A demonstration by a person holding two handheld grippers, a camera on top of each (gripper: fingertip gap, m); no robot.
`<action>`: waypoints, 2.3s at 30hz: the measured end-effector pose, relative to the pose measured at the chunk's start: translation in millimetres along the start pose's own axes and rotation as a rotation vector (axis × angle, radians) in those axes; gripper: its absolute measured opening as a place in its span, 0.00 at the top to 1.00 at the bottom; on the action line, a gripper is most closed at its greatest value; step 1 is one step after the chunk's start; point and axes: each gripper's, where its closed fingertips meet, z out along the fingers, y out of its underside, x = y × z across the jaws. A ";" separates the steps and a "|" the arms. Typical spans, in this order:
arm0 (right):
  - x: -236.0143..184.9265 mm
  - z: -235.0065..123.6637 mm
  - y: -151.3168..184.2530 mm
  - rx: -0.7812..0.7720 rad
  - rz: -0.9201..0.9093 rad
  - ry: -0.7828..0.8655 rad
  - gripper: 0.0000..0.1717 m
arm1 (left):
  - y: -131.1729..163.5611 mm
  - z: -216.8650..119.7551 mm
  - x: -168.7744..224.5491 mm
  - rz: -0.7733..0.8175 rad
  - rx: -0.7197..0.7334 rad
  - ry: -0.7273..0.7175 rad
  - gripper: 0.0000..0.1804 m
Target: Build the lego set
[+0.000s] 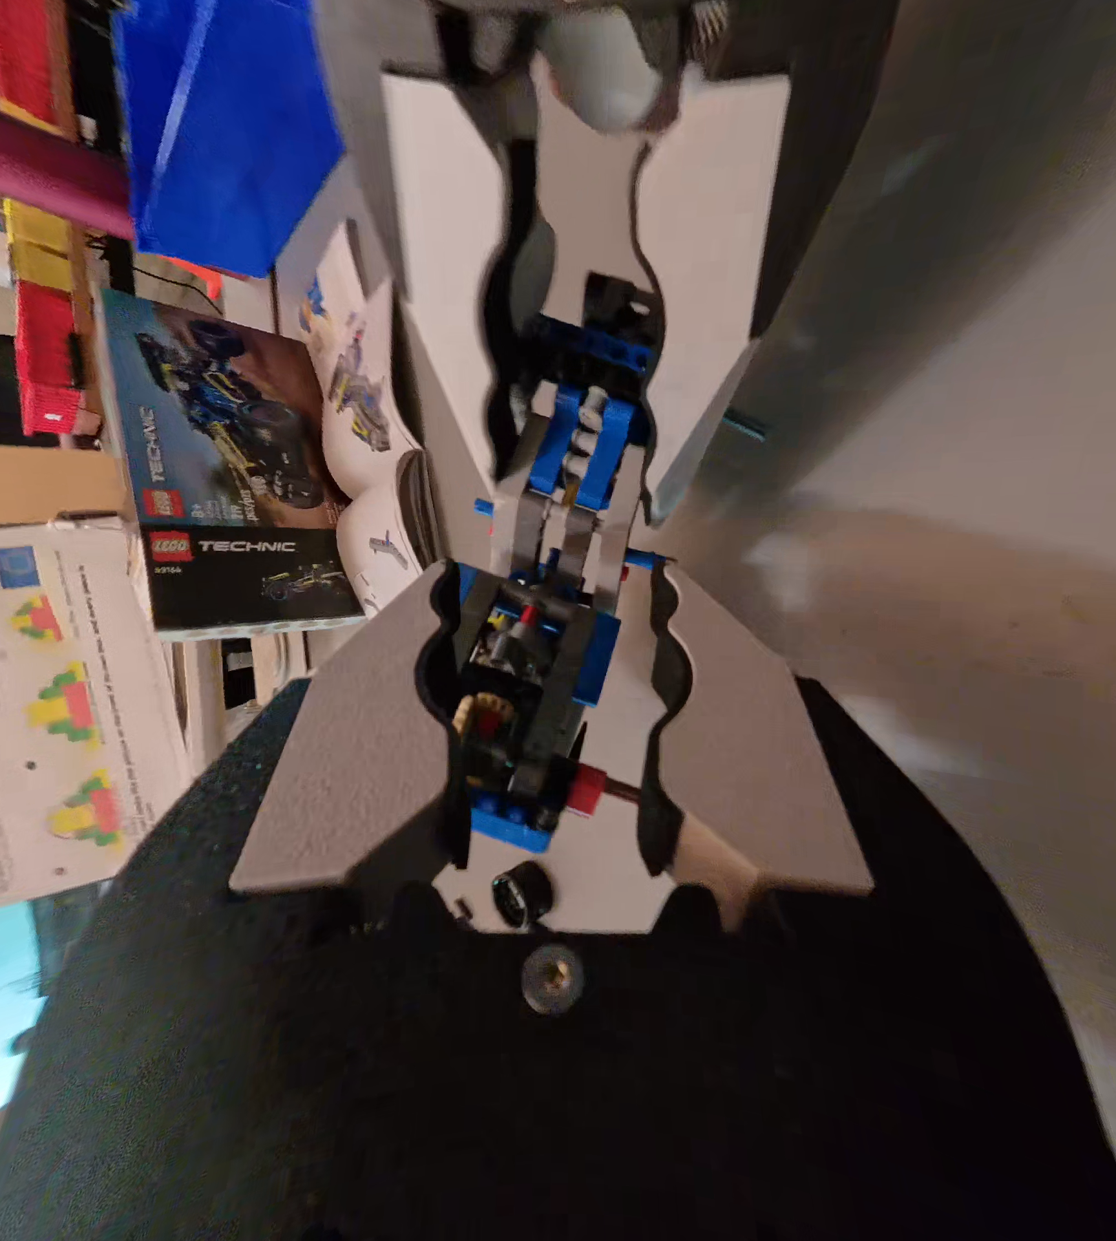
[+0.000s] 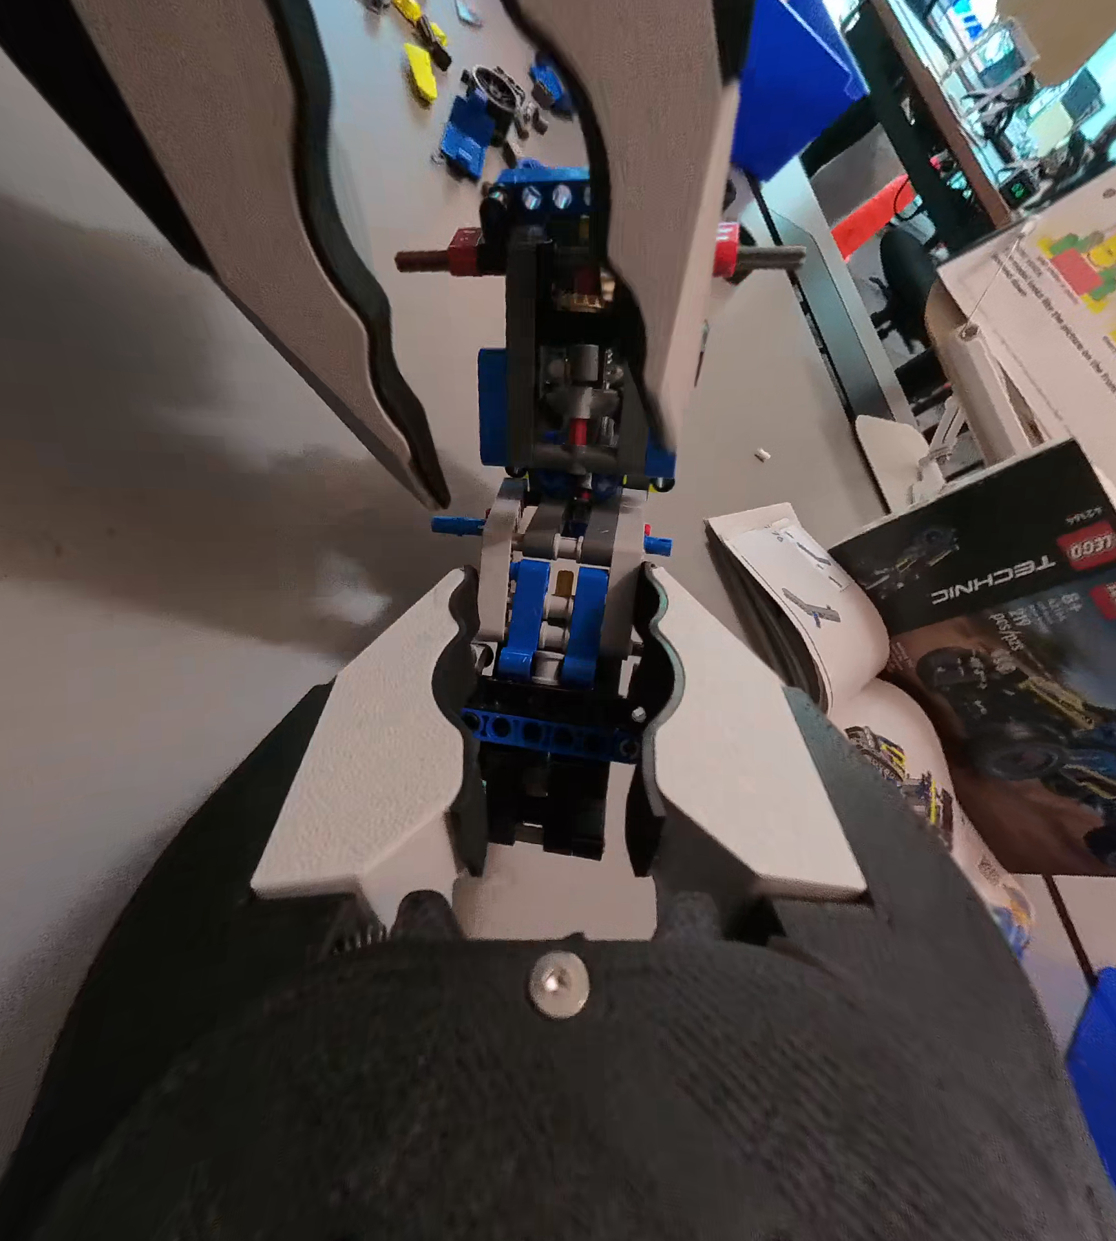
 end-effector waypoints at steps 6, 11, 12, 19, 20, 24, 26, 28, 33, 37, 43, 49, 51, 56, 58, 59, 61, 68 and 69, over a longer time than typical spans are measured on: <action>-6.9 -2.8 2.3 -0.014 -0.088 0.025 0.74 | 2.1 12.9 6.9 0.158 -0.127 -0.003 0.73; -9.0 -5.9 6.2 -0.027 -0.148 0.032 0.74 | -2.9 18.0 14.6 0.180 -0.131 0.028 0.72; -8.7 -6.6 7.0 -0.029 -0.168 0.037 0.74 | -4.1 18.6 15.4 0.191 -0.127 0.026 0.73; -9.3 -12.2 9.6 0.046 -0.163 -0.003 0.74 | -21.1 10.4 19.6 0.165 -0.023 0.030 0.71; -7.8 -12.6 9.4 0.055 -0.164 -0.003 0.74 | -21.6 12.0 22.5 0.164 -0.033 0.039 0.69; -4.2 -10.5 10.6 0.072 -0.164 -0.014 0.74 | -20.4 18.8 22.2 0.089 -0.096 0.017 0.58; -6.4 -11.6 10.6 0.093 -0.161 -0.037 0.74 | -20.5 19.7 14.9 0.053 -0.103 -0.026 0.55; -7.0 -12.5 9.9 0.105 -0.167 -0.041 0.74 | -24.0 22.1 13.3 0.022 -0.096 -0.036 0.51; -9.5 -14.0 15.4 0.072 -0.222 -0.053 0.74 | -17.9 32.1 19.4 0.060 -0.180 -0.001 0.45; -11.4 -19.3 10.0 0.111 -0.245 -0.058 0.74 | -27.2 37.7 20.8 0.075 -0.165 -0.021 0.53; -11.1 -24.5 22.0 0.094 -0.256 -0.075 0.74 | -30.0 44.5 21.7 0.102 -0.187 -0.023 0.60; -11.3 -29.6 30.7 0.075 -0.237 -0.120 0.74 | -30.8 52.3 22.6 0.171 -0.220 -0.030 0.59; -11.9 -30.0 32.6 0.070 -0.232 -0.126 0.74 | -31.4 53.9 24.1 0.150 -0.217 -0.010 0.59; -10.6 -31.4 31.6 0.074 -0.236 -0.122 0.74 | -36.6 53.3 27.3 0.067 -0.182 0.031 0.57; -9.9 -32.1 29.7 0.077 -0.238 -0.117 0.74 | -37.4 52.5 24.1 0.060 -0.179 0.007 0.59; -9.2 -32.3 29.5 0.074 -0.251 -0.107 0.74 | -37.4 52.3 23.4 0.067 -0.177 -0.004 0.59; -11.1 -32.3 30.0 0.063 -0.257 -0.116 0.74 | -37.4 52.1 24.8 0.067 -0.165 -0.007 0.59; -18.1 -25.2 33.5 0.041 -0.264 -0.127 0.74 | -30.8 55.4 30.8 0.082 -0.152 -0.027 0.60; -18.9 -23.3 34.9 0.034 -0.263 -0.127 0.74 | -29.6 56.9 31.9 0.083 -0.149 -0.025 0.60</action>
